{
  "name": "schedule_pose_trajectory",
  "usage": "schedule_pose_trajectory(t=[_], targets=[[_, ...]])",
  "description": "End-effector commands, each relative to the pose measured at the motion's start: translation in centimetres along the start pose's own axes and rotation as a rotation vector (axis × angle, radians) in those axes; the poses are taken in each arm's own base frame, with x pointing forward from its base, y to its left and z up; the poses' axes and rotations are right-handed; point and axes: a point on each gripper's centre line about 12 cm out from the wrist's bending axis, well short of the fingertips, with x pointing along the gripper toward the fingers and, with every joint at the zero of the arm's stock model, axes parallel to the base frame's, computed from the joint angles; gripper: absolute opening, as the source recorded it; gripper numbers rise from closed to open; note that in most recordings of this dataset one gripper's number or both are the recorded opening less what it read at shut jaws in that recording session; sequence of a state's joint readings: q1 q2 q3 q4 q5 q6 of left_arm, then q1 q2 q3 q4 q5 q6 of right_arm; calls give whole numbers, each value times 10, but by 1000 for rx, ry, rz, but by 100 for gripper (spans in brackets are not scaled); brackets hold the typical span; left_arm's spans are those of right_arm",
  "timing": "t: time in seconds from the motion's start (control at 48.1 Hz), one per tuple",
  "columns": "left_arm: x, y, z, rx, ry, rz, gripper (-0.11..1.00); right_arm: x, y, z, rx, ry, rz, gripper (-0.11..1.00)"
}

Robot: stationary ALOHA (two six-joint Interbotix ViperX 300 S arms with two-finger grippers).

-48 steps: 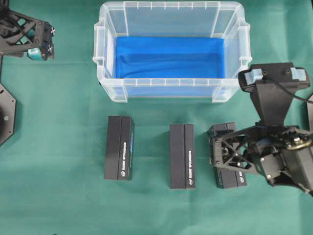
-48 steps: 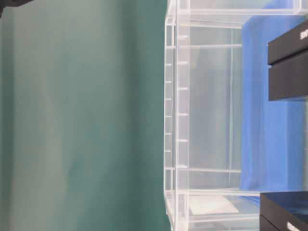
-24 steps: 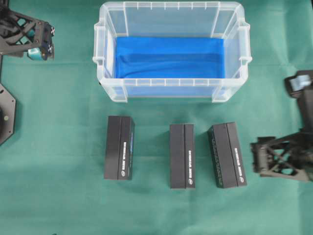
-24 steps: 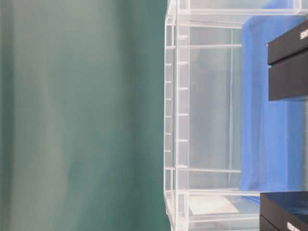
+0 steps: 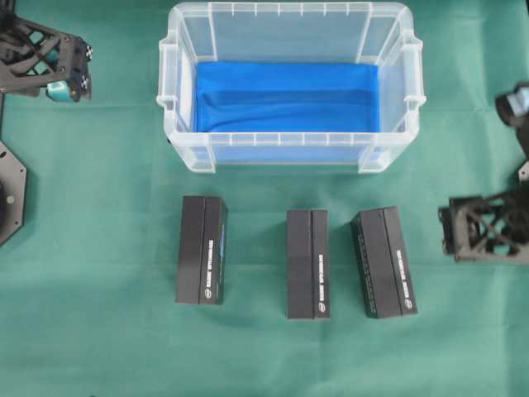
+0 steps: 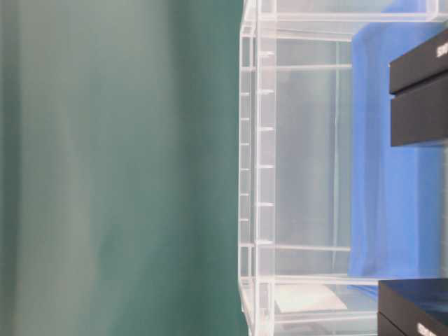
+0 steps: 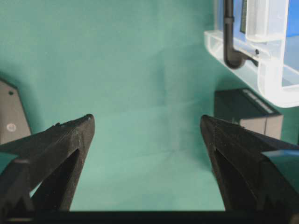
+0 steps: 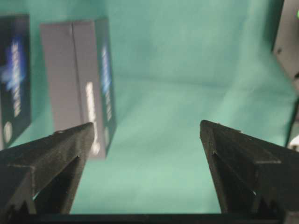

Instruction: Take out the box from the case.

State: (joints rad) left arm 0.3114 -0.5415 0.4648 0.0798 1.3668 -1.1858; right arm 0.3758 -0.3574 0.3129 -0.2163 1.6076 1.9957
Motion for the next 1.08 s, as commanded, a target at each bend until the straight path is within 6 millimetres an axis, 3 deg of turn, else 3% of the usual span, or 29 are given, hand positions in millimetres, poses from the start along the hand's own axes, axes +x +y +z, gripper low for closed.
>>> schedule_pose_trajectory(t=[0.0,0.27,0.561,0.707,1.06], targets=[[-6,-1,1,-1,-8,-25,97,0,-4,27,11,-6,11,92],[-6,-1,0,-2,-8,-23,97,14,-22,107,33,-64,30,92],[-6,-1,1,-2,-7,-22,97,24,-37,163,31,-93,2,92],[-6,-2,0,0,-7,-22,97,25,-39,172,27,-90,6,92],[-6,-2,0,0,-7,-22,97,27,-39,171,26,-81,3,92]])
